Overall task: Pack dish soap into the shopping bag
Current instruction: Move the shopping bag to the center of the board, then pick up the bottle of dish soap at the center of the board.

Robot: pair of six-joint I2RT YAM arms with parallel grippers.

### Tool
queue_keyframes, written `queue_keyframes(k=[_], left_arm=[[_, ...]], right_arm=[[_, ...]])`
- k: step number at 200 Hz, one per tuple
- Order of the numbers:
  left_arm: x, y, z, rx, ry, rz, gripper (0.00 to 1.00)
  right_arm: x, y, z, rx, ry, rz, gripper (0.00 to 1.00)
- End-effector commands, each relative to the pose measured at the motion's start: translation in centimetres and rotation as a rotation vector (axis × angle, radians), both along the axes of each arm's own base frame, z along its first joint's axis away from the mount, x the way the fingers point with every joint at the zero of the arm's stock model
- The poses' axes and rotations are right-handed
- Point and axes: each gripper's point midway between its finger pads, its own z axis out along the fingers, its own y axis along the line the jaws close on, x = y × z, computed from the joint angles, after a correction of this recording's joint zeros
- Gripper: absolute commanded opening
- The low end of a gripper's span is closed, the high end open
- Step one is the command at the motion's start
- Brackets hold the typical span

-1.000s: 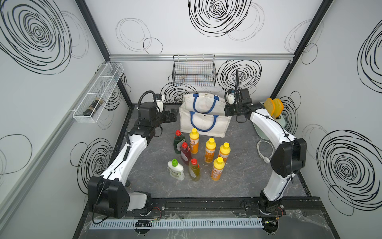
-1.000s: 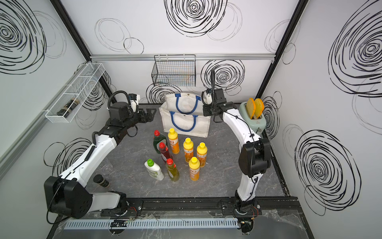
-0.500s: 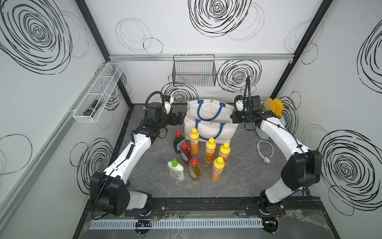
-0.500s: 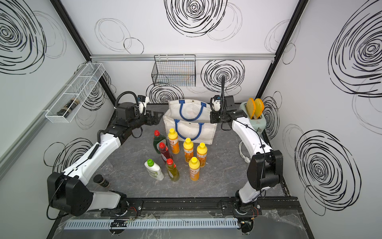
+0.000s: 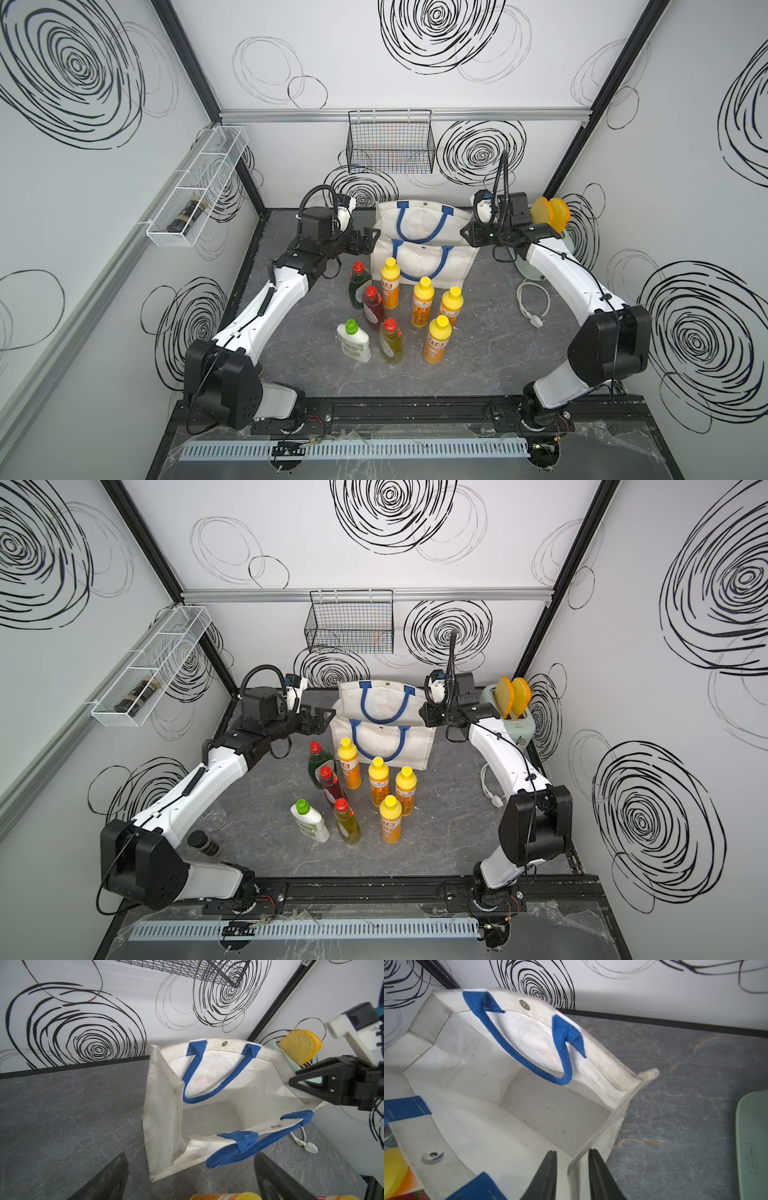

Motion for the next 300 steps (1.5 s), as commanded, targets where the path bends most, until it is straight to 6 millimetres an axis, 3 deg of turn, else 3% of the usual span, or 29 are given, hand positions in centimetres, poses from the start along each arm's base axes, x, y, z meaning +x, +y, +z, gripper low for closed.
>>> queue_keyframes(k=[1,26,60,92,130,165,216,300], left_arm=[[0.3,-0.6,2.7,-0.025,-0.056,-0.018,0.96],[-0.1,-2.5,3.5,0.001,-0.054,-0.045,0.96],[0.8,-3.0,6.4,-0.003,-0.081,-0.049,0.96],[1.6,-2.3,5.2,0.003,-0.045,-0.034,0.96],[0.9,-1.3,2.7,-0.055,-0.010,-0.028,0.96],[0.6,-1.3,2.6,-0.038,-0.011,-0.014,0.96],[0.7,-1.6,1.6,-0.003,-0.001,0.024,0.96],[0.0,-1.7,2.8,-0.061,-0.035,0.017,0.96]], right_arm=[[-1.1,-0.4,4.6,0.012,-0.130,0.000,0.42],[-2.9,-0.9,7.1,0.024,-0.199,-0.007,0.60],[-6.7,-0.4,9.9,0.039,-0.293,0.010,0.66],[-11.2,2.3,11.0,0.071,-0.338,0.087,0.69],[-15.1,4.5,9.8,0.056,-0.355,0.159,0.71],[-17.3,5.8,6.7,0.028,-0.350,0.237,0.73],[-17.6,5.6,3.5,-0.022,-0.278,0.195,0.72],[-19.1,7.0,3.3,0.060,-0.256,0.239,0.70]])
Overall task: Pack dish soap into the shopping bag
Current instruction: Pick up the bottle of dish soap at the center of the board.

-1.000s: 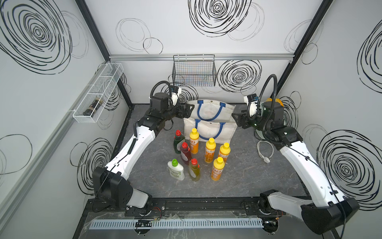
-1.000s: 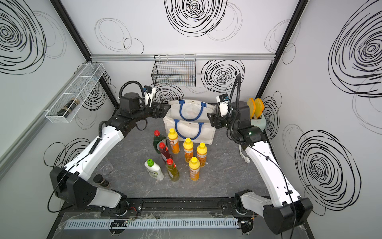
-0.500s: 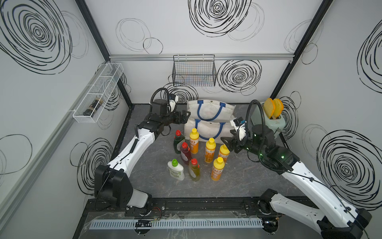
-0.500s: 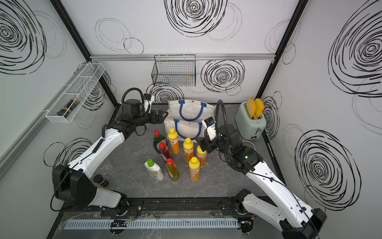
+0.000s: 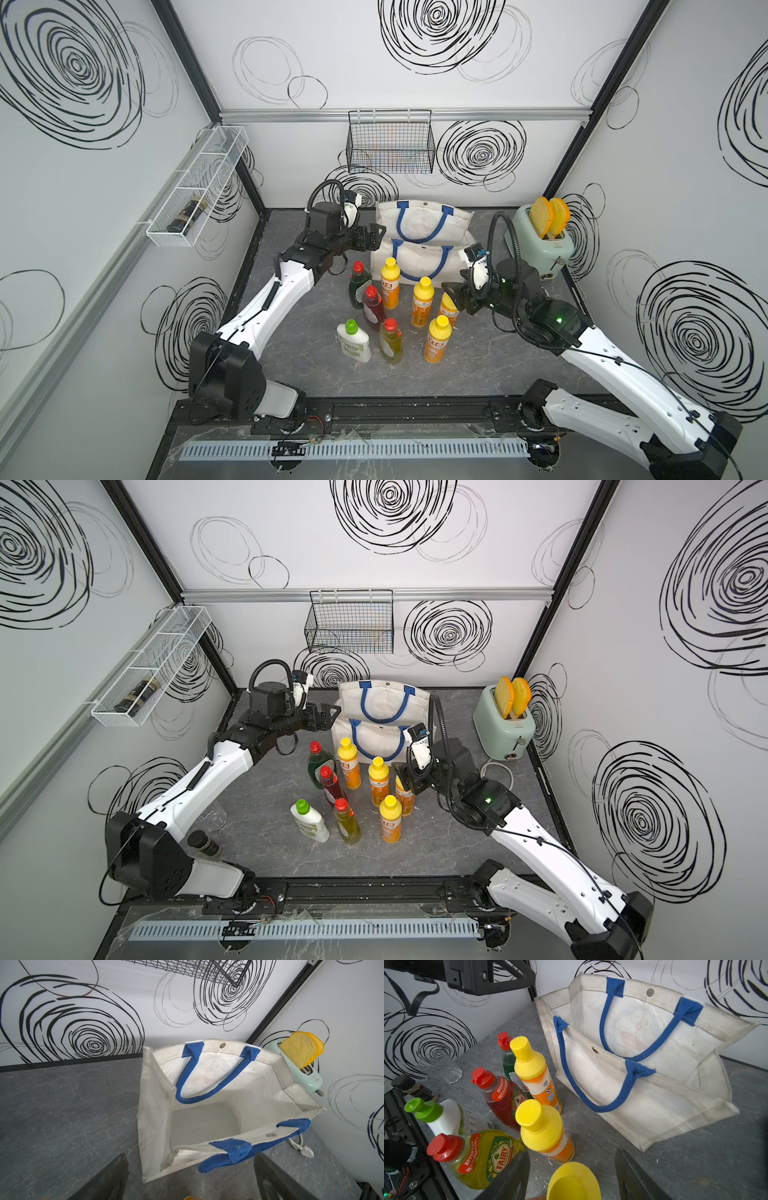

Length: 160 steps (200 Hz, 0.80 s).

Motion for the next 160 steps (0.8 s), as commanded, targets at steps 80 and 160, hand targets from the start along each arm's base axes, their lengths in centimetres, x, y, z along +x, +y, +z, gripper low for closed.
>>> queue_keyframes(k=[80,160], left_arm=[[0.1,-0.5,1.4,-0.045,-0.031,-0.024,0.96],[0.1,-0.6,1.0,-0.039,-0.026,-0.028,0.96]], right_arm=[[-1.1,-1.1,-1.7,0.013,0.042,-0.055,0.66],[-1.6,-1.1,-3.0,0.031,0.062,-0.055,0.56]])
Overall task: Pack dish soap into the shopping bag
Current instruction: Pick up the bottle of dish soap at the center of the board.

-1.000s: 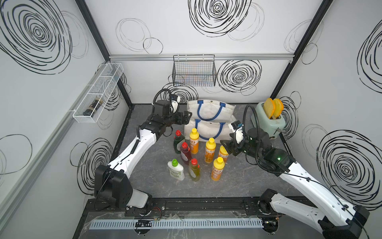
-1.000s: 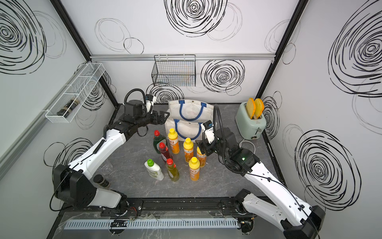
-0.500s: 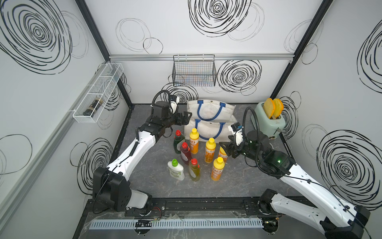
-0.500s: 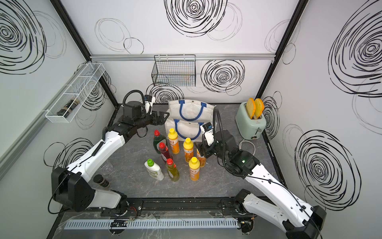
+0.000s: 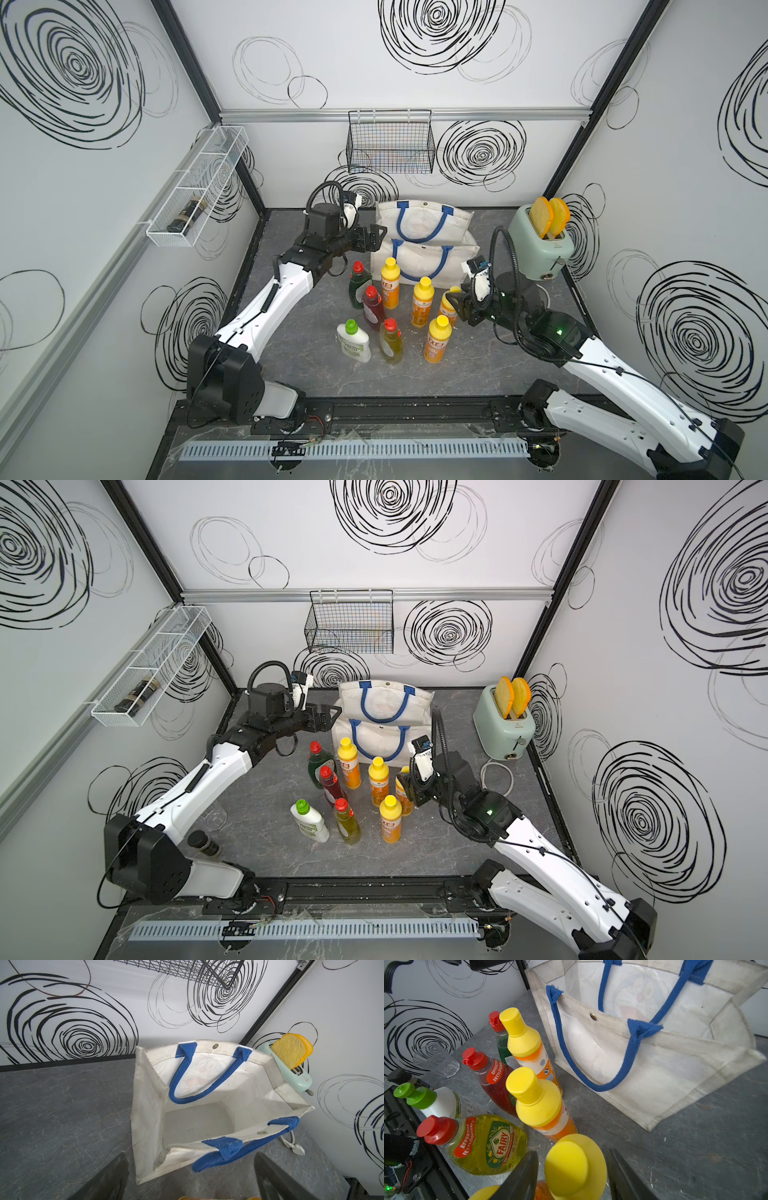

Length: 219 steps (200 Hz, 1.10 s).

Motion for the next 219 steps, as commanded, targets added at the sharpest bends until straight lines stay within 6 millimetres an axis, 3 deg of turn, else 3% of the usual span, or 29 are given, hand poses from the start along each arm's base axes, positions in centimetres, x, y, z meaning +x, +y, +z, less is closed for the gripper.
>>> queue_keyframes(k=[1,134,172,219], left_arm=[[0.4,-0.2,0.9,-0.016,-0.028,-0.006,0.96],[0.3,-0.8,0.4,-0.007,-0.021,-0.031,0.96],[0.2,-0.8,0.6,-0.006,-0.026,-0.031,0.96],[0.2,-1.0,0.5,-0.006,-0.023,-0.035,0.96]], right_arm=[[-0.1,0.0,0.2,0.020,-0.006,-0.007,0.55],[0.2,0.9,-0.5,0.024,-0.039,0.006,0.41],[0.3,0.6,-1.1,-0.005,-0.032,-0.012,0.28],[0.9,0.4,-1.2,-0.051,-0.038,-0.044,0.04]])
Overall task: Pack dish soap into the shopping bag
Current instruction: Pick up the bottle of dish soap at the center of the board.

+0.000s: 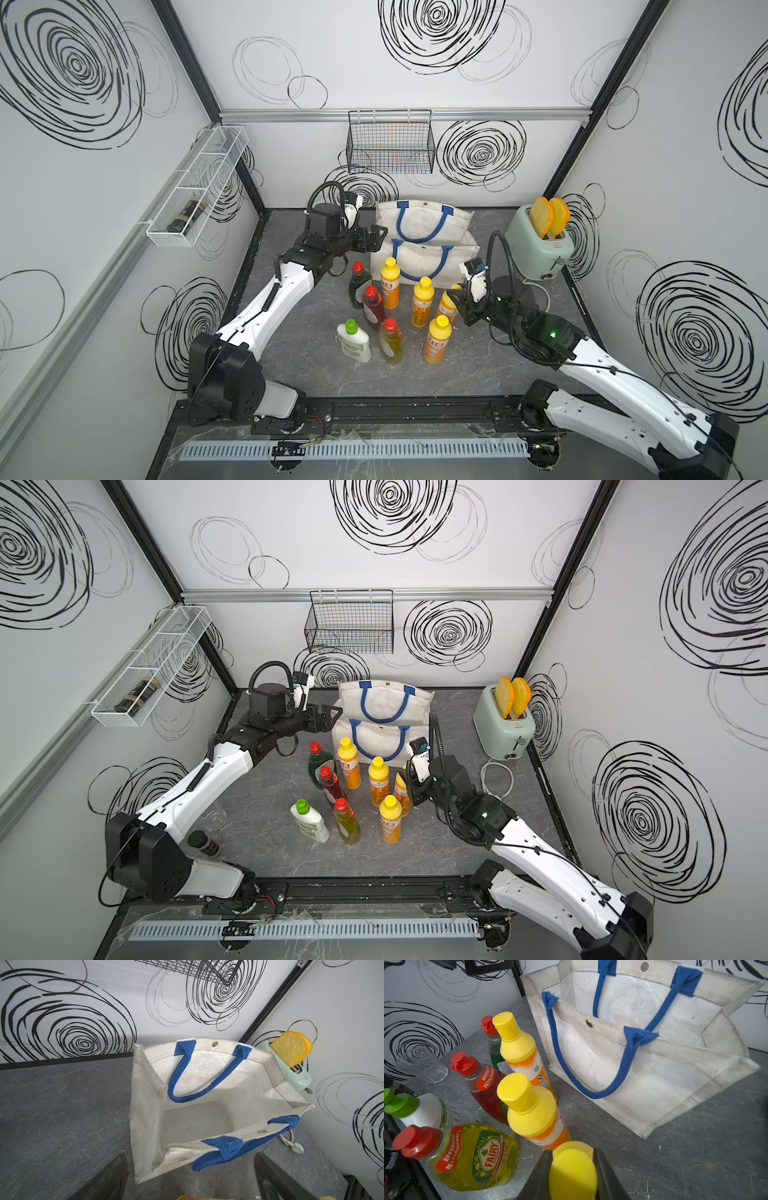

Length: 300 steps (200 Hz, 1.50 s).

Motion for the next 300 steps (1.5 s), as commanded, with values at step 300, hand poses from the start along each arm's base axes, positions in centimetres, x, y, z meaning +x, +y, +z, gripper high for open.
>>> queue_keyframes(k=[300], left_arm=[[0.0,-1.0,1.0,-0.007,-0.035,-0.034,0.96]], right_arm=[[7.6,-2.6,17.6,-0.046,-0.284,-0.148,0.00]])
